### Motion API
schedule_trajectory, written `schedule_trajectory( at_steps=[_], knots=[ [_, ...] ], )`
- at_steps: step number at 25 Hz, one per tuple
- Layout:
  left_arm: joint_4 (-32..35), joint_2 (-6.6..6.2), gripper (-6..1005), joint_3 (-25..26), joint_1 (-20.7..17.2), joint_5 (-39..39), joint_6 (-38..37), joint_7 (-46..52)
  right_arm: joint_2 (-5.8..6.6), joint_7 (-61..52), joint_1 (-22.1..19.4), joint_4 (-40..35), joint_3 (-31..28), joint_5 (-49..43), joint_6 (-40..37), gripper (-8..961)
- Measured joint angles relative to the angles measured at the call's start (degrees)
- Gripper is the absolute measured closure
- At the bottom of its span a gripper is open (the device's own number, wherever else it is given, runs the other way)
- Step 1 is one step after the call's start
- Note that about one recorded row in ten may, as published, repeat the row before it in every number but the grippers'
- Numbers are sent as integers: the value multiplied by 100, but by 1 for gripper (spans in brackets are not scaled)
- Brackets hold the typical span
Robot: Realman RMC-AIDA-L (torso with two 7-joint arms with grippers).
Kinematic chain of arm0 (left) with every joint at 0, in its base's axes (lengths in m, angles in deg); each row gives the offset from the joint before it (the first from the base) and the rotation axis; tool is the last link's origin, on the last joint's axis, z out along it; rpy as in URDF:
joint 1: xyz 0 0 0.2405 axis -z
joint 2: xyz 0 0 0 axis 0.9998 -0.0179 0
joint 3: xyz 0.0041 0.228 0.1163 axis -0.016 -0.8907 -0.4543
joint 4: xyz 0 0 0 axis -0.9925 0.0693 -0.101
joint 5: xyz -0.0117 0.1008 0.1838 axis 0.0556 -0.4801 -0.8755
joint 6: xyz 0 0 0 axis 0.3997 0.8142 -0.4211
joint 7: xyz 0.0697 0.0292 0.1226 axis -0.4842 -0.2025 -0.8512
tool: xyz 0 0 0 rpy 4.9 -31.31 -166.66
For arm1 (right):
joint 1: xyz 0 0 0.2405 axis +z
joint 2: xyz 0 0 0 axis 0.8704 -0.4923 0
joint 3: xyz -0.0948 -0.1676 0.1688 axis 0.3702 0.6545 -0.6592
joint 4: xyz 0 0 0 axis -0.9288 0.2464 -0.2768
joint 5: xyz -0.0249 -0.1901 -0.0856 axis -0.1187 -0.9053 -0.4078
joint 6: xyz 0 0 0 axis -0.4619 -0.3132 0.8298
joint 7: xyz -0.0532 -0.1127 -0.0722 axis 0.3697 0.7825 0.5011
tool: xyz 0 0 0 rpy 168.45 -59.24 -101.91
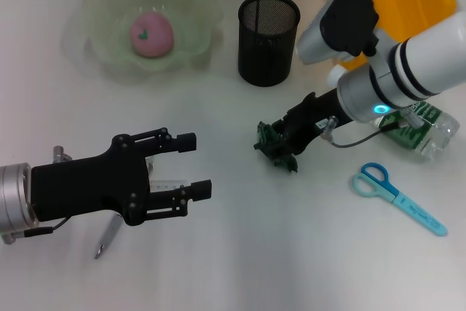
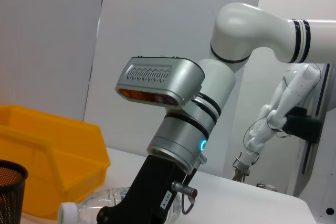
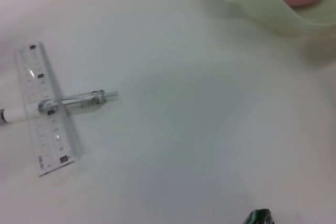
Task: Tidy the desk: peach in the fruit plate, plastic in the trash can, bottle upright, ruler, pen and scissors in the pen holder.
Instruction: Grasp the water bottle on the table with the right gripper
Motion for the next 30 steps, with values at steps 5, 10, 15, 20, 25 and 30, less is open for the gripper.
schedule_trajectory(
  at_steps=[5,10,15,20,25,30],
  knots=[
    [0,0,241,0,0,0,31,-2,-1,-1,37,25,104,9,13,521],
    [0,-1,241,0,0,0,49,-4,-1,-1,22,-5,107,10,15,661],
    [0,0,241,0,-14,0,49,-6,-1,-1,-40,-60,104,48,25,781],
    [0,-5,241,18,-32,0,49,-7,20,28,-569,-764,49,443,17,804],
    [0,-9,242,43,-60,0,49,-12,-14,437,-1460,-1713,-270,1182,-30,804],
    [-2,-5,242,43,-88,0,55,-70,11,1802,-2222,-1726,-1085,3017,-427,803]
  ],
)
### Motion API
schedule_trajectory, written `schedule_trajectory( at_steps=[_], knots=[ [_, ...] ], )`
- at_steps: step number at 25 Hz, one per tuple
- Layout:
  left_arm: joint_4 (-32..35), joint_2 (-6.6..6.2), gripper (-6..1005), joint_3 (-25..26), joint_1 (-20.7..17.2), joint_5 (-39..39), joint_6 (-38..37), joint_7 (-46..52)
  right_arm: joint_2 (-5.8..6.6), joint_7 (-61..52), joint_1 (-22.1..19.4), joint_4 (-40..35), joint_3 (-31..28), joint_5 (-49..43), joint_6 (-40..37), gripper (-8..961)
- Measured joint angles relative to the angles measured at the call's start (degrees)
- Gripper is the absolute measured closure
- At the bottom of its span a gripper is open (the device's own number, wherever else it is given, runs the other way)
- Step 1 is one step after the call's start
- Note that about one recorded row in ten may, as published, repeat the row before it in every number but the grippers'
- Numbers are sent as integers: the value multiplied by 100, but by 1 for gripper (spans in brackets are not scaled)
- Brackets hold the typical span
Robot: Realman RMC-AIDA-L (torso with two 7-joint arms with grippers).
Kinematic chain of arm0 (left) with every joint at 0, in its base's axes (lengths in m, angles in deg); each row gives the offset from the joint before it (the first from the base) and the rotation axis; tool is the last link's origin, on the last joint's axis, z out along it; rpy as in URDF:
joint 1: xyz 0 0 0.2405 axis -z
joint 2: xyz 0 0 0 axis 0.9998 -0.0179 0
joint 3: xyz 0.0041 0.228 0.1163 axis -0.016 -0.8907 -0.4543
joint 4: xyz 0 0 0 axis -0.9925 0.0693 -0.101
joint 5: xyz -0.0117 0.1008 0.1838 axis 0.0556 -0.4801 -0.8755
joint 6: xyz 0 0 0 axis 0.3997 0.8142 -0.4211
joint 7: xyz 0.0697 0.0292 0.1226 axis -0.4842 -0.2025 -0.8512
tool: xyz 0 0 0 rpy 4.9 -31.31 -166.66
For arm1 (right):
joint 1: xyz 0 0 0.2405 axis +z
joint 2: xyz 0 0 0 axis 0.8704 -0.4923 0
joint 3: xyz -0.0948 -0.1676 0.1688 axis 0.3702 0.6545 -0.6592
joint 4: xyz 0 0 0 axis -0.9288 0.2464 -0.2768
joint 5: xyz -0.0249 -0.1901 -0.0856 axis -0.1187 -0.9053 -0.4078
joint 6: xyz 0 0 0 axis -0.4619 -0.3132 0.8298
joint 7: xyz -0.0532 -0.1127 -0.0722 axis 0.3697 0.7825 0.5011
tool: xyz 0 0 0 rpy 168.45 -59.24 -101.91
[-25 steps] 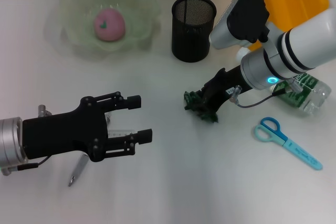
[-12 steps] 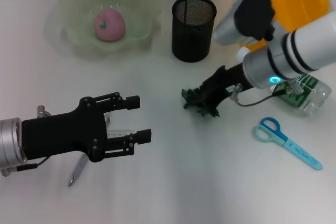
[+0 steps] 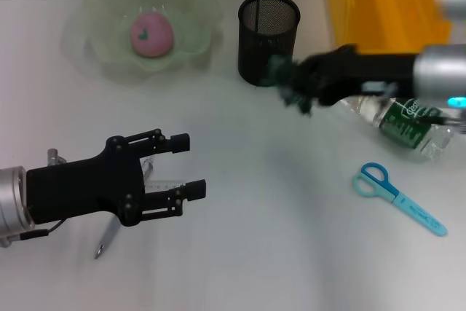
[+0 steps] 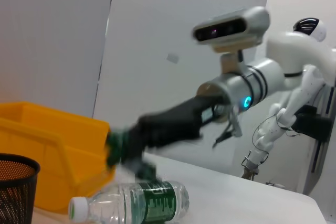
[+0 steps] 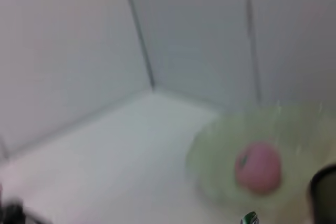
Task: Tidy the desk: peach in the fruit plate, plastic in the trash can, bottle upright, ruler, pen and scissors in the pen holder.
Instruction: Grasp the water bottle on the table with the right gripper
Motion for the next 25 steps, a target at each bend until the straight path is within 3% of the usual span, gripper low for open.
schedule_trajectory(
  at_steps=[2,11,15,19,25],
  knots=[
    [-3,-1,242,0,0,2,1,-5,2,722,-363,115,-514,825,-215,800],
    [-7,3,242,0,-1,2,1,-7,17,2121,-869,701,-1646,2354,-580,773],
    [-7,17,241,0,-1,1,8,-7,15,2310,-787,869,-2257,2441,-544,761],
    [-14,20,241,0,-6,0,9,-7,46,2582,-377,1410,-2907,2441,-348,750],
    [-50,22,241,0,-16,0,9,-7,58,3054,-66,1783,-2978,2407,141,732]
  ],
)
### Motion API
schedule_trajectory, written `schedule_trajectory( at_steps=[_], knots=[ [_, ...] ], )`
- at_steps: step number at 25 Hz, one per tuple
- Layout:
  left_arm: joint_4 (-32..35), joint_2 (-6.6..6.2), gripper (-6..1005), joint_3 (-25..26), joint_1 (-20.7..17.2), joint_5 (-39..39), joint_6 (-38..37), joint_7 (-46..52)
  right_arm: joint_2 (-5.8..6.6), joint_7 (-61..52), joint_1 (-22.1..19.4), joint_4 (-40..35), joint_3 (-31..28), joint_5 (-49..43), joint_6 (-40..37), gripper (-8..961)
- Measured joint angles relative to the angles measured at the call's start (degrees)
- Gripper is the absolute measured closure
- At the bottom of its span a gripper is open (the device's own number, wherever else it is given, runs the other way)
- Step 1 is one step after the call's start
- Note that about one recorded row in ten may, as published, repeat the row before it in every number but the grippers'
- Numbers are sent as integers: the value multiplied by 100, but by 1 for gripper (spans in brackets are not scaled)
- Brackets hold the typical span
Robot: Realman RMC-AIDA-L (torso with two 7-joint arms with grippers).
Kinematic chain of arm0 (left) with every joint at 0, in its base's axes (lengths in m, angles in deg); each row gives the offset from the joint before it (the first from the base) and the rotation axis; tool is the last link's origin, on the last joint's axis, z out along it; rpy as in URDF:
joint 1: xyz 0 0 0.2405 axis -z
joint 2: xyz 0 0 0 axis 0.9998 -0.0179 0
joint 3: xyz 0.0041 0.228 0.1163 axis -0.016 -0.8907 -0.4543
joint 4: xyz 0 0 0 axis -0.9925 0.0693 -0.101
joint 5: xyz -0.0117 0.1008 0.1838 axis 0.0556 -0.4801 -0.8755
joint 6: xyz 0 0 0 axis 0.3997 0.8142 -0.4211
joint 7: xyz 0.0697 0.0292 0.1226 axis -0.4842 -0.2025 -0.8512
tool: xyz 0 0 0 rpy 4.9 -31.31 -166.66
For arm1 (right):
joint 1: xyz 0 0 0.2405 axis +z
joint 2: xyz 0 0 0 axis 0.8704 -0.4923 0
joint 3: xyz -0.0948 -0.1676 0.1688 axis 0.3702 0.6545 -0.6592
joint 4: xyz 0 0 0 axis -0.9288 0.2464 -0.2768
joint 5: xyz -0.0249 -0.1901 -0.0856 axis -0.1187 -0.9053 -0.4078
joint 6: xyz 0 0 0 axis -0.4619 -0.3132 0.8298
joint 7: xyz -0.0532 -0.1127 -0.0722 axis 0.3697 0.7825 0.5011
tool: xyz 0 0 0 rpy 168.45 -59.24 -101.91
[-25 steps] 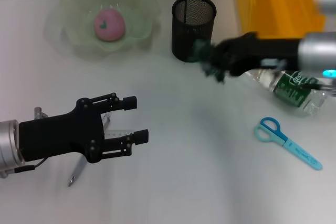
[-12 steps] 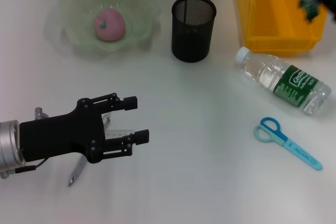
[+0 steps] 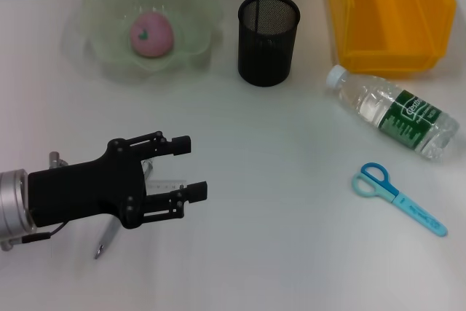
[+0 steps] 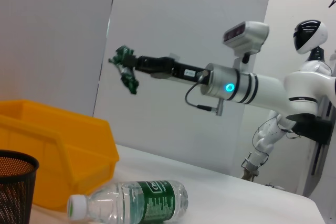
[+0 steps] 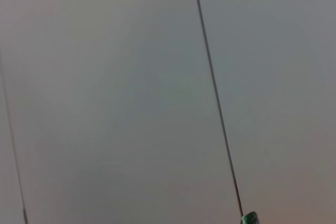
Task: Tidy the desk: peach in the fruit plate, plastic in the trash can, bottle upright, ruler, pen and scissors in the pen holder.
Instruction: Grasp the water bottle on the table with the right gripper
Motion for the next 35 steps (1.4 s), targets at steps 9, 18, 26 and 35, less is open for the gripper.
schedule_trajectory(
  at_steps=[9,18,26,35],
  knots=[
    [-10,9,242,0,-69,0,-38,0,-18,150,544,508,16,-787,924,705],
    [-10,17,242,0,-90,0,-57,0,-21,185,599,617,26,-811,950,462],
    [-10,19,241,0,-98,4,-76,7,-16,-157,88,311,-21,-748,-1210,436],
    [-9,39,241,0,-99,23,-78,6,-7,-185,-436,679,-4,-959,-2753,437]
  ],
)
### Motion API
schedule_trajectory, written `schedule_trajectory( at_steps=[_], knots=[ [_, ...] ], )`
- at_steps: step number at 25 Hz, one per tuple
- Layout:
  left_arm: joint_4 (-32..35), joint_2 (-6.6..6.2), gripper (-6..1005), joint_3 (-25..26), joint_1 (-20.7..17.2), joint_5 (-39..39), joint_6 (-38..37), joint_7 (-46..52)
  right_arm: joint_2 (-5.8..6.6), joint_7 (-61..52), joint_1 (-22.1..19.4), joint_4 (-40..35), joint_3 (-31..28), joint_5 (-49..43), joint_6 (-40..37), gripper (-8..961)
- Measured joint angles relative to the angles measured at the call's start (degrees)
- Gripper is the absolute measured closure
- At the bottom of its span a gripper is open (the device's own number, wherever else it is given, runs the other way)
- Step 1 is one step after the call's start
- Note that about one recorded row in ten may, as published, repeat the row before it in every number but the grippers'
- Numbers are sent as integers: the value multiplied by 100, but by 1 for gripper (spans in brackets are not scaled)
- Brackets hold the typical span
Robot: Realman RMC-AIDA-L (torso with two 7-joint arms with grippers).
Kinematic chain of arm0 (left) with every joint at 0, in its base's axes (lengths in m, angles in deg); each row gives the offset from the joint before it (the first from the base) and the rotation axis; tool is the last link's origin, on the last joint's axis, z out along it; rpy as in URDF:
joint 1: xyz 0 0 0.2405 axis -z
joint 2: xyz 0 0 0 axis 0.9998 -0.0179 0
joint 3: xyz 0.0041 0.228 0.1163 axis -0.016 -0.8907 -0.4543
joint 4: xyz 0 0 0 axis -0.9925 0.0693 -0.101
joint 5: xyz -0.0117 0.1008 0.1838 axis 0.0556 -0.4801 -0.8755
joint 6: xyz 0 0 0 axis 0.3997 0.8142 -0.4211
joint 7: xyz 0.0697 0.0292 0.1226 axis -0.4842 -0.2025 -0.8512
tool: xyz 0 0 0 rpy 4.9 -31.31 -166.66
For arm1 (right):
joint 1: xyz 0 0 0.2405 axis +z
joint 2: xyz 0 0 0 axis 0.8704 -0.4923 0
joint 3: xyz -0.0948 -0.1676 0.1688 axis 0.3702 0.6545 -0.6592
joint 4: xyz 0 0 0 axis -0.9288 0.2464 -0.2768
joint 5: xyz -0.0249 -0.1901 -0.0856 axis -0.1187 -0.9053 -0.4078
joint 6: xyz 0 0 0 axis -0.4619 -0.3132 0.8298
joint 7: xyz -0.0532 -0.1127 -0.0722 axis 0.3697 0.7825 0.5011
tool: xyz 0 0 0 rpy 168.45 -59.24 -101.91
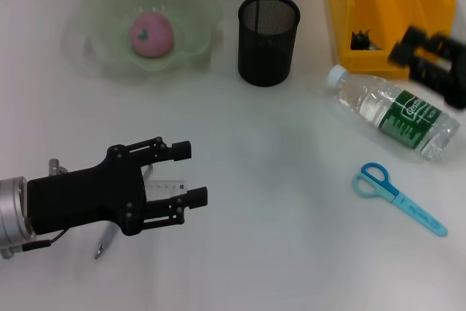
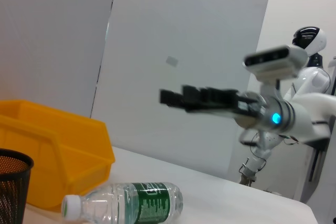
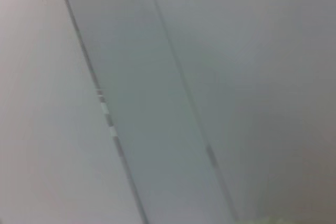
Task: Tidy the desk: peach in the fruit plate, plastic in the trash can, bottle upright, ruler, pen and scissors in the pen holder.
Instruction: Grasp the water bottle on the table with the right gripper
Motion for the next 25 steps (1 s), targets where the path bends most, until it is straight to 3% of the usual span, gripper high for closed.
schedule_trajectory(
  at_steps=[4,16,20,22,23,25],
  knots=[
    [0,5,241,0,14,11,0,-1,3,813,-35,847,-32,5,-545,437],
    [0,22,242,0,70,-12,33,-5,21,846,1,903,-62,1,-550,437],
    [0,24,242,0,70,-15,43,-5,55,-78,81,240,-225,-115,-77,436],
    [0,23,242,1,72,-20,49,-6,141,-1535,297,-907,-237,-964,155,436],
    [0,23,242,1,72,-20,49,-6,141,-1535,297,-907,-237,-964,155,434],
    [0,24,242,0,74,-21,50,-6,147,-2295,485,-1621,-251,-1580,154,431]
  ],
)
